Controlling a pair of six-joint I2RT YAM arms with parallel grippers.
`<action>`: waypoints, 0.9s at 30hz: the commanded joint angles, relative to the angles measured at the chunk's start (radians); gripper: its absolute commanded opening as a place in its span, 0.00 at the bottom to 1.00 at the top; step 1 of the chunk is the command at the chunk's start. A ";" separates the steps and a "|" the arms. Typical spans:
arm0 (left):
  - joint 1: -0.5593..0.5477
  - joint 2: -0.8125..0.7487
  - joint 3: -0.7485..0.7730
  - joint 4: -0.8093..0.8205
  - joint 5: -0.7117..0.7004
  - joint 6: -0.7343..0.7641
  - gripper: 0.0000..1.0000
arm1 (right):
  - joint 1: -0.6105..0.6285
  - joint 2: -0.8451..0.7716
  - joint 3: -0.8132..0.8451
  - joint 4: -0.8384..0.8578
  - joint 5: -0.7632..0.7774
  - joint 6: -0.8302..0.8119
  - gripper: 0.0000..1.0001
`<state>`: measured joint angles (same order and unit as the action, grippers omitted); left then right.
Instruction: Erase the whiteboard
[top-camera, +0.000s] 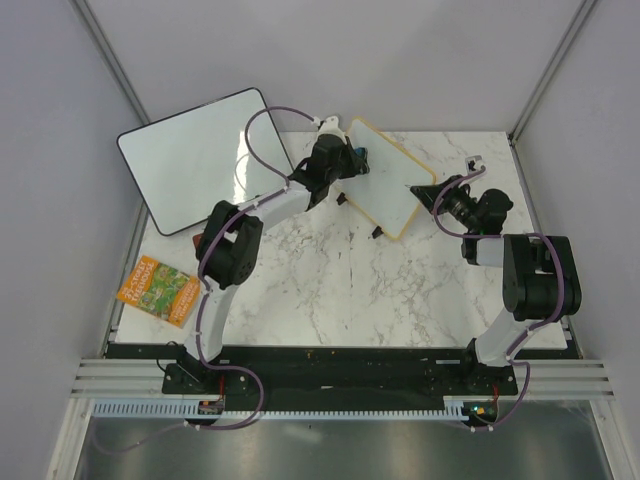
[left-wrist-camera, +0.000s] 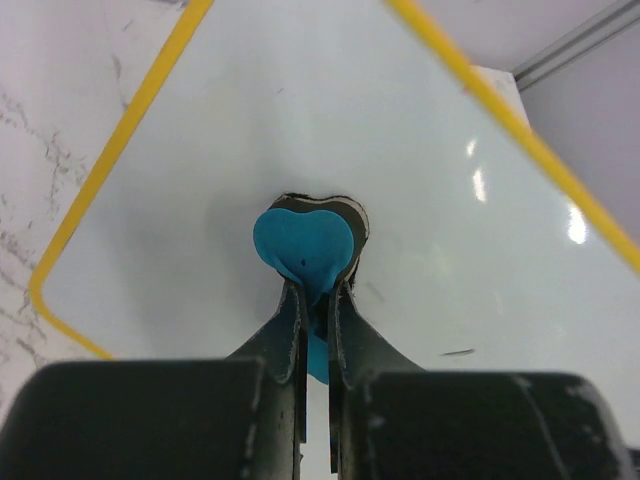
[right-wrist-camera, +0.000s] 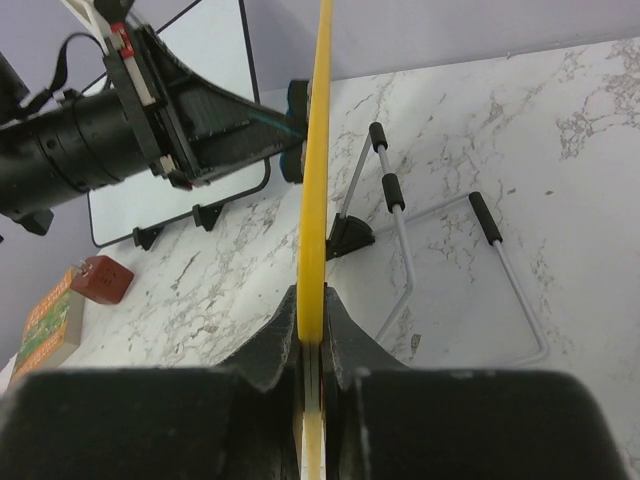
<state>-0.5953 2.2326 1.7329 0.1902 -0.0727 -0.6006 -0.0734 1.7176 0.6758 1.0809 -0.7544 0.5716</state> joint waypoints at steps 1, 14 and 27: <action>-0.004 0.039 0.163 -0.049 0.089 0.087 0.02 | 0.030 -0.010 0.033 0.037 -0.123 0.016 0.00; -0.138 0.133 0.278 -0.261 0.062 0.349 0.02 | 0.035 -0.015 0.036 0.022 -0.123 0.005 0.00; -0.274 0.107 0.266 -0.285 0.100 0.501 0.02 | 0.041 -0.030 0.038 -0.021 -0.112 -0.027 0.00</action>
<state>-0.7864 2.3142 2.0029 -0.0341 -0.1459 -0.1284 -0.0811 1.7176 0.6762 1.0027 -0.7090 0.6403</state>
